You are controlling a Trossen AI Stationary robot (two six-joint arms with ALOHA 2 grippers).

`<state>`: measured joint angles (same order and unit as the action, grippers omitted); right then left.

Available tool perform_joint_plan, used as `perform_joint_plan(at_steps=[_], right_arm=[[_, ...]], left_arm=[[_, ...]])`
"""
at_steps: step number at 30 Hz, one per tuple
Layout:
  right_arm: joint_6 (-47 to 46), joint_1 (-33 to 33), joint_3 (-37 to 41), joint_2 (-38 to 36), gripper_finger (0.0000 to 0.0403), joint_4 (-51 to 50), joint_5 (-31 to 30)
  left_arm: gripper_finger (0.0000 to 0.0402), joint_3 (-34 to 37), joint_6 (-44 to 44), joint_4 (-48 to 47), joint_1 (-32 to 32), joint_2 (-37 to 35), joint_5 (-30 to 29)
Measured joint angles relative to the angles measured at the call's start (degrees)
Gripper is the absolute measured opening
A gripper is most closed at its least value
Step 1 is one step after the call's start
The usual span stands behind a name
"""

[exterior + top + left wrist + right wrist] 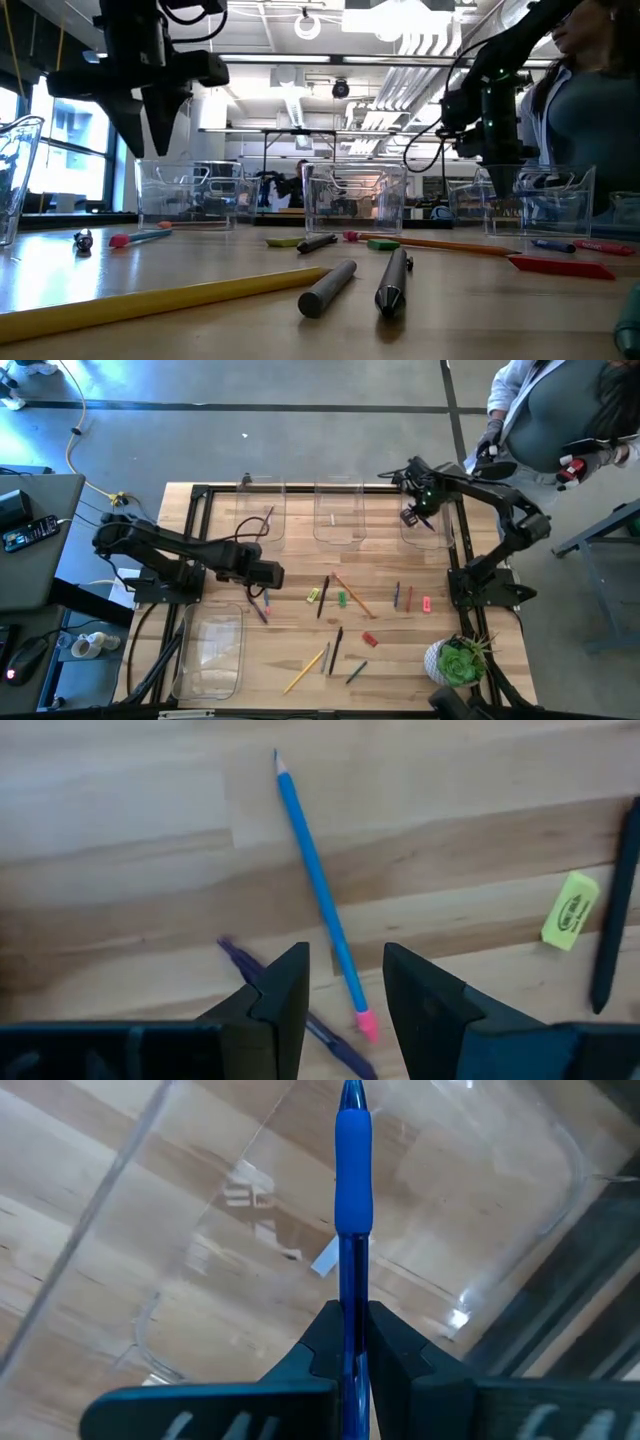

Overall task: Sort crayons/erasers/pens/pencils in bins
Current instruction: Put the blue pen into the top right transparent bin, then put the yellow eraser into the top middle transparent bin

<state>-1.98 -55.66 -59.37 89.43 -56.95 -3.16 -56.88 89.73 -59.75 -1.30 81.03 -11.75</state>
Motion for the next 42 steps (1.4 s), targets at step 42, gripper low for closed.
perform_joint_plan(at_steps=[42], right_arm=[[5.0, -1.0, -0.1, -3.8, 0.013, 0.7, 0.0]], left_arm=[[0.0117, -9.1, -12.5, 24.0, 1.9, 8.4, -1.1]])
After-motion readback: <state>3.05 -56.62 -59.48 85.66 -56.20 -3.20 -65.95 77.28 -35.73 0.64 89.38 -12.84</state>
